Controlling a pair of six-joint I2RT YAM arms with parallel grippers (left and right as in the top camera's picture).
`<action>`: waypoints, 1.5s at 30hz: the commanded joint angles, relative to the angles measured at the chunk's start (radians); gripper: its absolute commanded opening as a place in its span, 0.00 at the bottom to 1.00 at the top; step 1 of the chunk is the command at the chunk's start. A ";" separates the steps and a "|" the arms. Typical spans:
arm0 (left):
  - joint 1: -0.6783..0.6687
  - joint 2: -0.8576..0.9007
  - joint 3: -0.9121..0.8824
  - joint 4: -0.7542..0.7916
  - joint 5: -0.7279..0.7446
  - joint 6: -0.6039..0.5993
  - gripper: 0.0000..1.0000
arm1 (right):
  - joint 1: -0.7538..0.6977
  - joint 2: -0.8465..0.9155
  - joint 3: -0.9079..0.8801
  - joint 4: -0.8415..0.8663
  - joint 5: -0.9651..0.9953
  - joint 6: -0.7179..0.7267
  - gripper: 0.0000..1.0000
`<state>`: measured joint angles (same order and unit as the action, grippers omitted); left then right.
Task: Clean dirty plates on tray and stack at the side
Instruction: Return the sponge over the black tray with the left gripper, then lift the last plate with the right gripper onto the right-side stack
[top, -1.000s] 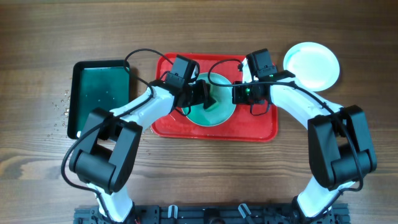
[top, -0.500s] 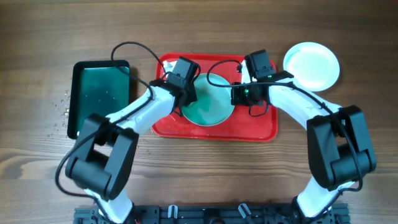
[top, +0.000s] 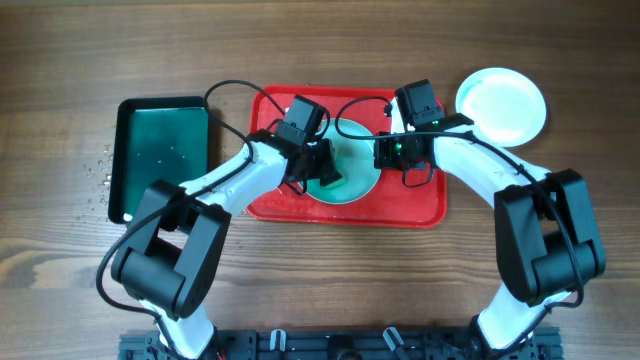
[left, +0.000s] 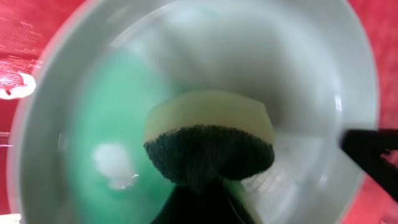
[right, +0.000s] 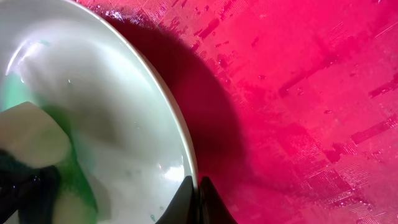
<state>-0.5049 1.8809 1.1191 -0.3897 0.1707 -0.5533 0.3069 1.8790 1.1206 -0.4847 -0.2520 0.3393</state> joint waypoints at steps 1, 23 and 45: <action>0.003 0.004 -0.008 -0.039 -0.296 0.026 0.04 | -0.005 -0.026 -0.003 0.005 0.016 0.004 0.04; 0.441 -0.444 -0.008 -0.190 -0.330 -0.119 0.04 | 0.042 -0.069 0.124 -0.005 0.095 -0.105 0.04; 0.626 -0.438 -0.008 -0.262 -0.310 -0.116 0.04 | 0.624 -0.097 0.355 0.094 1.429 -0.856 0.04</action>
<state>0.1188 1.4475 1.1145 -0.6521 -0.1474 -0.6575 0.8898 1.8130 1.4490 -0.4442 1.0260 -0.3317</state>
